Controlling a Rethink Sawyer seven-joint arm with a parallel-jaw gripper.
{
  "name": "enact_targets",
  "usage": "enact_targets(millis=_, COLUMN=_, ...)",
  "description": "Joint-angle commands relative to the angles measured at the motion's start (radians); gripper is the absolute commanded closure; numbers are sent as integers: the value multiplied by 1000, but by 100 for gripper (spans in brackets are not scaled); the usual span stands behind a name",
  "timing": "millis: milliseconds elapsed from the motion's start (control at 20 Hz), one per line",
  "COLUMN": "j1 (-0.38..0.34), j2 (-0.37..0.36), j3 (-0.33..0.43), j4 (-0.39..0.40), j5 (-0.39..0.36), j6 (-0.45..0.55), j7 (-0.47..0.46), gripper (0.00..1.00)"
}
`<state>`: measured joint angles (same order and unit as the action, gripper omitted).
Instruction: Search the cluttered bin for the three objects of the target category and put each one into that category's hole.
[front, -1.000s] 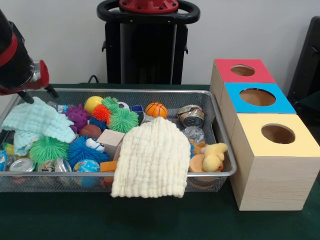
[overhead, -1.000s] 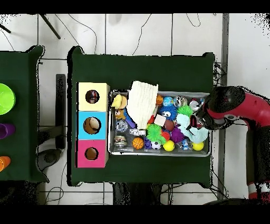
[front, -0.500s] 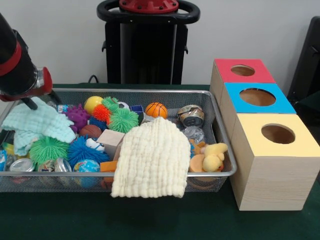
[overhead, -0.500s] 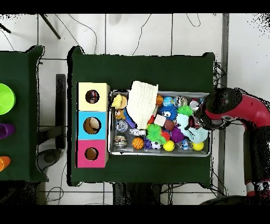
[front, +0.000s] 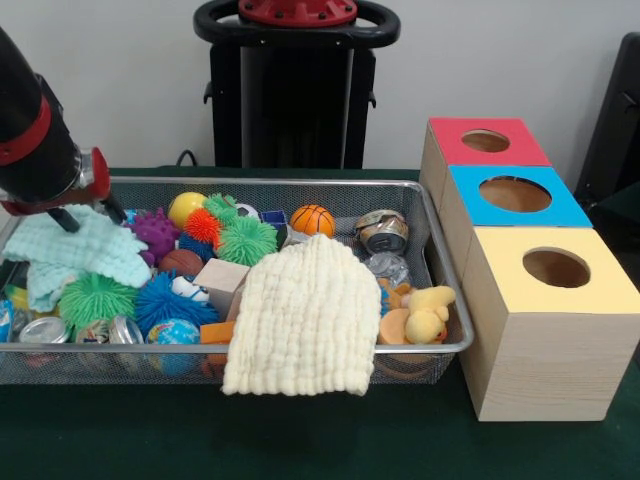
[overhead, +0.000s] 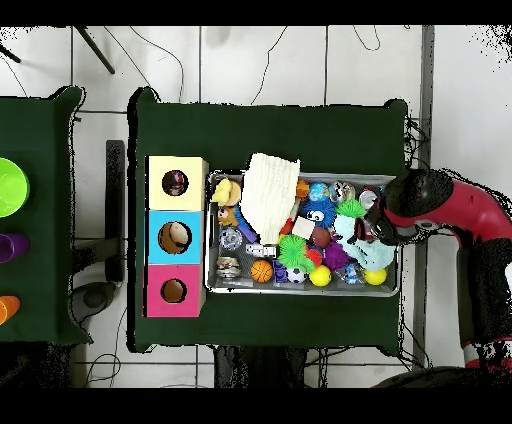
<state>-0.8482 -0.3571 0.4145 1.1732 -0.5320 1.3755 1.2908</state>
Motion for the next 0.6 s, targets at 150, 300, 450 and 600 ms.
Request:
enact_targets(millis=150, j1=-18, j2=19, j3=74, j4=82, j5=-45, j6=-154, j7=-250, gripper=0)
enact_targets(millis=300, j1=-25, j2=21, j3=74, j4=92, j5=-53, j6=-197, j7=-252, gripper=0)
enact_targets(millis=450, j1=-28, j2=23, j3=73, j4=97, j5=-55, j6=-221, j7=-256, gripper=0)
enact_targets(millis=600, j1=-25, j2=19, j3=68, j4=94, j5=-59, j6=-228, j7=-260, gripper=0)
